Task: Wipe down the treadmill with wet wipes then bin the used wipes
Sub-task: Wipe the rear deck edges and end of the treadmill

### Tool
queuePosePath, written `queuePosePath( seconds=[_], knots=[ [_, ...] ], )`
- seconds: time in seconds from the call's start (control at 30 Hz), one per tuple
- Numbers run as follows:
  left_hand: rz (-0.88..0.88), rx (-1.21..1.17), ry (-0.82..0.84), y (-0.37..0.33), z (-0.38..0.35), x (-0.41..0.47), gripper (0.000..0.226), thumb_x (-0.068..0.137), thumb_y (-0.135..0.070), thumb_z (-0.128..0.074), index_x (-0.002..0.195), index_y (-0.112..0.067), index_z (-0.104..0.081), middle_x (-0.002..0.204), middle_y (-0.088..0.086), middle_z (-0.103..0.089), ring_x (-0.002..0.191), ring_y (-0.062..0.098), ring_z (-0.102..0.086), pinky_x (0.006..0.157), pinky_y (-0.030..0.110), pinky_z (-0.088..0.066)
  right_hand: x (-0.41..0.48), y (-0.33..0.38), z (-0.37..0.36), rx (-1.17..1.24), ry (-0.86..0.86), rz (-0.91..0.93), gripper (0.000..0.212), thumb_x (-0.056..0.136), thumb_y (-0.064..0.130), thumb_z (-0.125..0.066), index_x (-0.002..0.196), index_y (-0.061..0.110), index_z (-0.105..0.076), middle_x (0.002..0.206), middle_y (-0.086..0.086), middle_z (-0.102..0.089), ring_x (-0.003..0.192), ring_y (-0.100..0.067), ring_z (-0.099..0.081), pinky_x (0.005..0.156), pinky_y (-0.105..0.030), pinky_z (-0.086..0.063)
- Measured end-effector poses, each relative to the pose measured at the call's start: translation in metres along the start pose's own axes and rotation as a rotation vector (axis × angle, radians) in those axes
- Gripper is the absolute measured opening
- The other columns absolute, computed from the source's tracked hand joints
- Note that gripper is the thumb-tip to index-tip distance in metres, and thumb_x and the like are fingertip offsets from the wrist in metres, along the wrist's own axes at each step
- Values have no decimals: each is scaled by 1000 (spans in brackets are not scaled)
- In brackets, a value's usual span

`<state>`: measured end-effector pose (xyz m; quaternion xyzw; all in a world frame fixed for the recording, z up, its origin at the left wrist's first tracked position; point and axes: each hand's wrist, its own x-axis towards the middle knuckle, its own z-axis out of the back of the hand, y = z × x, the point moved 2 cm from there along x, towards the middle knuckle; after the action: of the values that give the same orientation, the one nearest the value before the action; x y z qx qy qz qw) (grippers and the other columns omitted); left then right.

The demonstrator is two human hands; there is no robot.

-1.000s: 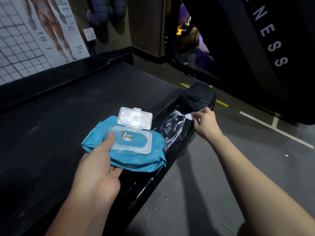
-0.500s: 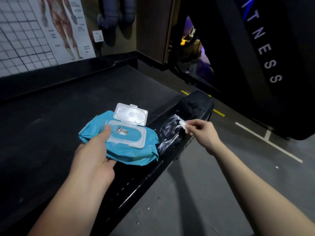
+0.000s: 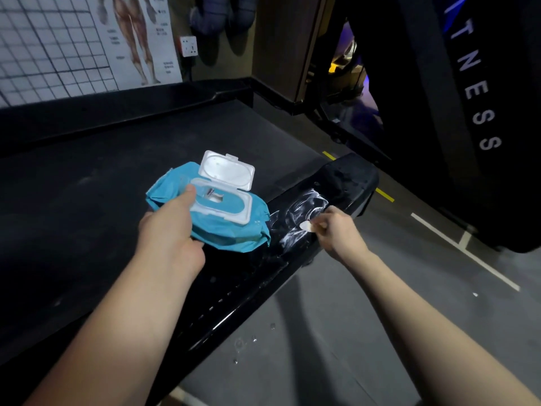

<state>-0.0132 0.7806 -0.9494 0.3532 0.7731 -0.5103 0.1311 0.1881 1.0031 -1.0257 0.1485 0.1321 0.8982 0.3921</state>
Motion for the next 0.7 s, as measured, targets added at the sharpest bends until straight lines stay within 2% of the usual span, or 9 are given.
queuePosePath(
  seconds=[0.1, 0.2, 0.27, 0.33, 0.43, 0.5, 0.6, 0.7],
  knots=[
    [2, -20, 8, -1, 2, 3, 34, 96, -19, -78, 128, -20, -68, 107, 3, -80, 68, 17, -79, 49, 38, -61, -9, 19, -3, -13, 90, 87, 13, 81, -3, -64, 86, 2, -75, 88, -11, -58, 77, -29, -60, 73, -40, -50],
    [-5, -46, 6, -1, 6, 9, 38, 94, -18, -79, 130, -19, -67, 111, 6, -79, 77, 23, -80, 63, 49, -66, -21, 41, -7, 21, 161, 121, 22, 84, 0, -63, 97, 8, -78, 94, -6, -61, 84, -23, -62, 77, -31, -50],
    [-8, -75, -2, -2, 8, 10, 39, 93, -17, -79, 130, -18, -67, 114, 9, -79, 84, 28, -80, 73, 56, -65, -26, 49, -4, 92, 181, 42, 19, 88, 7, -64, 99, 15, -78, 96, 0, -64, 87, -18, -64, 73, -21, -47],
    [-3, -102, -14, -3, 9, 5, 39, 93, -15, -79, 130, -17, -67, 115, 10, -78, 89, 31, -80, 77, 57, -65, -29, 50, 9, 247, 141, -142, 14, 90, 16, -65, 94, 21, -78, 90, 6, -71, 82, -14, -67, 63, -17, -48],
    [3, -126, -13, -5, 11, -6, 36, 95, -12, -77, 130, -14, -67, 116, 12, -77, 91, 31, -79, 67, 45, -65, -34, 50, 39, 559, -46, -346, 13, 87, 14, -63, 86, 14, -75, 71, 6, -71, 60, -6, -64, 57, -20, -49],
    [10, -150, -18, -10, 12, -15, 36, 96, -9, -76, 130, -11, -67, 118, 13, -76, 93, 32, -78, 62, 42, -63, -41, 54, 58, 656, -95, -413, 14, 85, 8, -60, 84, 7, -73, 69, 0, -69, 57, -9, -64, 55, -22, -49],
    [19, -140, -24, -18, 13, -34, 40, 96, -7, -75, 134, -10, -64, 121, 12, -73, 91, 29, -75, 66, 44, -60, -58, 57, 72, 522, -30, -410, 13, 78, 19, -58, 77, 17, -71, 72, 1, -75, 71, -21, -75, 70, -42, -62],
    [26, -122, -18, -25, 18, -48, 43, 97, -7, -75, 137, -11, -61, 122, 8, -71, 81, 24, -71, 59, 38, -56, -65, 57, 81, 389, 17, -385, 10, 80, 19, -62, 76, 20, -70, 72, 2, -75, 73, -23, -75, 75, -49, -62]
  ],
)
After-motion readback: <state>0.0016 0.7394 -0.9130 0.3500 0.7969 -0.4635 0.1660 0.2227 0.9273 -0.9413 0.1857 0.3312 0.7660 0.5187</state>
